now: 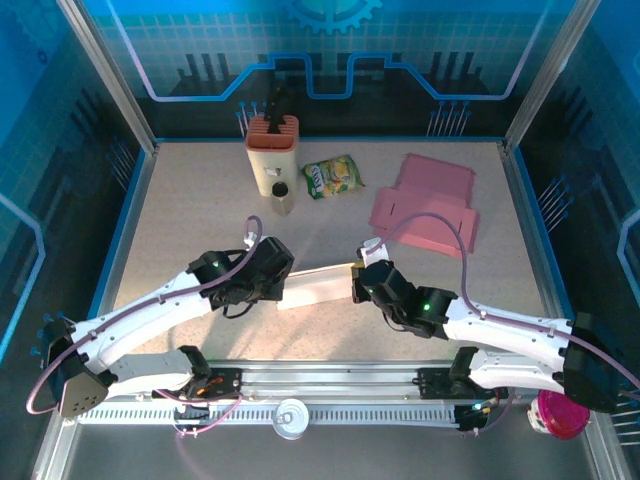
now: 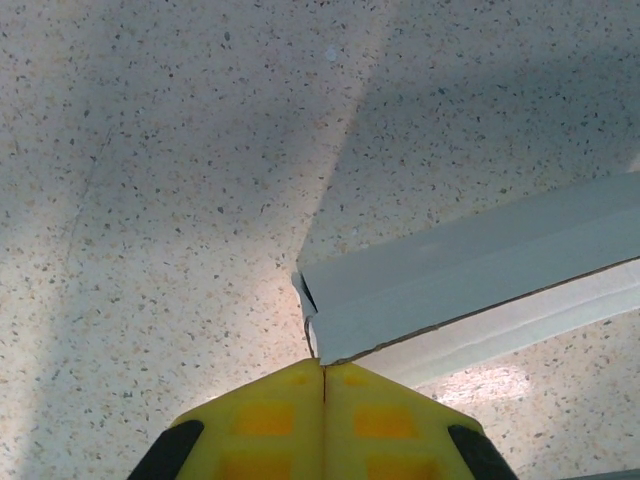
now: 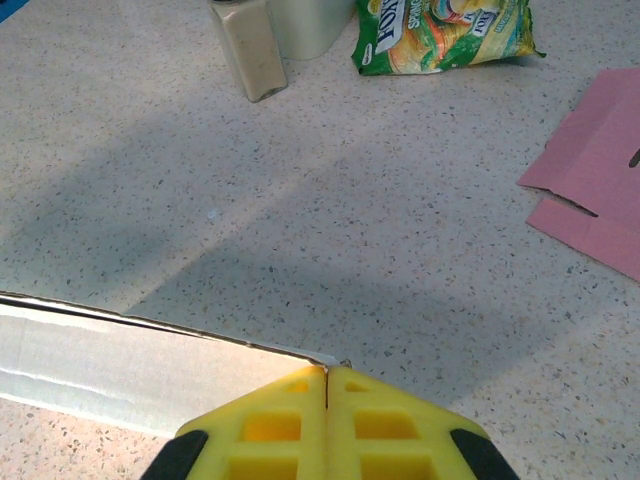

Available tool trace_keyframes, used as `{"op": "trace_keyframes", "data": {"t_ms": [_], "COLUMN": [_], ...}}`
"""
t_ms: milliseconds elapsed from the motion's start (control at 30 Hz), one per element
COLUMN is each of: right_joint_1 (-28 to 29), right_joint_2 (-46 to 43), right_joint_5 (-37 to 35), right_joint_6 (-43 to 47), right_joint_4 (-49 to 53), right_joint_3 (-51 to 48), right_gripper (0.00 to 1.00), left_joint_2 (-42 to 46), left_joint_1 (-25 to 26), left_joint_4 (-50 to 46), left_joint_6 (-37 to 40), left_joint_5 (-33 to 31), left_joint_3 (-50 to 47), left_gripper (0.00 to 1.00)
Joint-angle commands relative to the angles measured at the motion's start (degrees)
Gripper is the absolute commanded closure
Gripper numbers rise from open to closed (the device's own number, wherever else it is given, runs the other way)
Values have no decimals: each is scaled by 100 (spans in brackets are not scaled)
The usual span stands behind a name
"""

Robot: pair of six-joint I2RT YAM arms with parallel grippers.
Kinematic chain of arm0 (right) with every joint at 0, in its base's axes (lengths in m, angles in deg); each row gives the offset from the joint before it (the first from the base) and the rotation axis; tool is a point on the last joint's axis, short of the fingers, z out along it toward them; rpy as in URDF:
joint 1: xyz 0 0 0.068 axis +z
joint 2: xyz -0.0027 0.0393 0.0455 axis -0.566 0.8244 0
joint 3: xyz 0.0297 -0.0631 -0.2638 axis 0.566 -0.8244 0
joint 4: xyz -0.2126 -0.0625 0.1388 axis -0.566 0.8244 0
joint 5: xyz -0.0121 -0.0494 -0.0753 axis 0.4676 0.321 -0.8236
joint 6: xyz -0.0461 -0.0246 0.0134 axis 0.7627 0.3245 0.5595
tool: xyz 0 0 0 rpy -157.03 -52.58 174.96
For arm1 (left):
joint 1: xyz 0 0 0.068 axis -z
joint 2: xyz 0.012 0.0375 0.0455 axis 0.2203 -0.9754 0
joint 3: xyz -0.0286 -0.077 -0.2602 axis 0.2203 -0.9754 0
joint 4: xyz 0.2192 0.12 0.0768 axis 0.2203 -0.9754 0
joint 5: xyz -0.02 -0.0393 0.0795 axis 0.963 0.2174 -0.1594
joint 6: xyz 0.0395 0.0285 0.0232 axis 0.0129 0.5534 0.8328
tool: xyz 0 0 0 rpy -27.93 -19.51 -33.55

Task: Fold the paper box

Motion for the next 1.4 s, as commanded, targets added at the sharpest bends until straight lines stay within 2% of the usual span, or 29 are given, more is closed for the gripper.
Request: {"op": "trace_keyframes", "data": {"t_ms": [0, 500, 967, 1167, 1200, 1333, 1367], "right_joint_1": [146, 146, 142, 139, 139, 138, 134], "right_joint_2": [27, 36, 70, 60, 5, -582, -792], "right_joint_5": [147, 155, 134, 120, 115, 104, 119], "right_joint_6": [-97, -80, -87, -556, -739, -1800, -2059], "right_joint_4": [-16, -19, -35, 324, 491, 1321, 1428], "right_joint_3": [89, 83, -32, -16, 14, 149, 128], "right_gripper": [100, 100, 100, 100, 97, 59, 52], "left_joint_2": [48, 166, 369, 370, 356, 346, 348], "left_joint_1": [5, -260, -257, -112, -77, 39, 62], "left_joint_4": [512, 802, 1215, 1131, 1115, 970, 928], "left_joint_6": [-228, -313, -159, -211, -229, -321, -349], "left_joint_5": [352, 720, 538, 296, 253, -9, -63], "left_joint_3": [-13, -198, -933, -1008, -1010, -971, -954], "left_gripper": [100, 100, 100, 100, 100, 100, 100]}}
